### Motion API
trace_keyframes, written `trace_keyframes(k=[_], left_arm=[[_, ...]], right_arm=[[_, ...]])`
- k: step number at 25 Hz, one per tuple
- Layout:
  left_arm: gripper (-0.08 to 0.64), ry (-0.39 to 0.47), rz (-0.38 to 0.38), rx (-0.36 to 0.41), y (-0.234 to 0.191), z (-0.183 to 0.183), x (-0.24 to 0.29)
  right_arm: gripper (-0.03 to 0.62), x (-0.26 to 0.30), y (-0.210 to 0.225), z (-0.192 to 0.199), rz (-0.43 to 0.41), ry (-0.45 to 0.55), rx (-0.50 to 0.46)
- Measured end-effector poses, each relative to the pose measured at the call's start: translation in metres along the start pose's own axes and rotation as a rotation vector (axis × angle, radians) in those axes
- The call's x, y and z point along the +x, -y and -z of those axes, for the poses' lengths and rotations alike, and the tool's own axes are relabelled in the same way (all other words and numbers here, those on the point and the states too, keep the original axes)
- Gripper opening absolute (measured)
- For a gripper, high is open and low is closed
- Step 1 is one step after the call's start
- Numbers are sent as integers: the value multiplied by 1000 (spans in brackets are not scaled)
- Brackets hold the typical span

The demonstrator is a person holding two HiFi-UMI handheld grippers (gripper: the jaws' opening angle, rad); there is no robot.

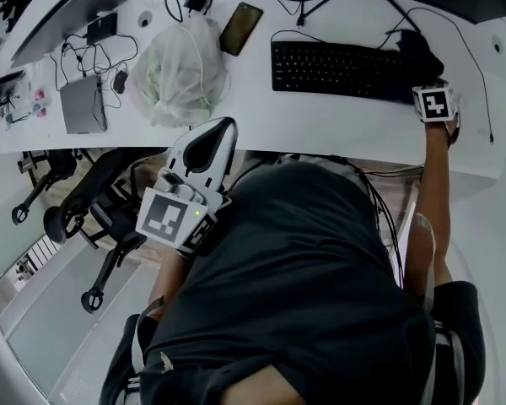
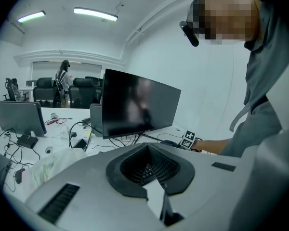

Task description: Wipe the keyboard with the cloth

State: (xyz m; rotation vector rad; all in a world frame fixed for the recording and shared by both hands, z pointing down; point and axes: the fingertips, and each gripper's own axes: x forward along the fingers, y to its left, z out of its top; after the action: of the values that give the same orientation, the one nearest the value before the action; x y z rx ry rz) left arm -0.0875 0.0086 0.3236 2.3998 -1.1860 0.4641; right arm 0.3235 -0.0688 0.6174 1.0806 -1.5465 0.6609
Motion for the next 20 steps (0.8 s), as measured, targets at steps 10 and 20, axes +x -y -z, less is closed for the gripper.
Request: trace_keyframes(k=[10, 20], left_arm=[[2, -20, 14, 32, 13, 0, 3], [2, -3, 31, 25, 13, 3, 4]], right_arm=[[71, 7, -122, -58, -339, 151, -134], [71, -14, -95, -33, -301, 119, -13]])
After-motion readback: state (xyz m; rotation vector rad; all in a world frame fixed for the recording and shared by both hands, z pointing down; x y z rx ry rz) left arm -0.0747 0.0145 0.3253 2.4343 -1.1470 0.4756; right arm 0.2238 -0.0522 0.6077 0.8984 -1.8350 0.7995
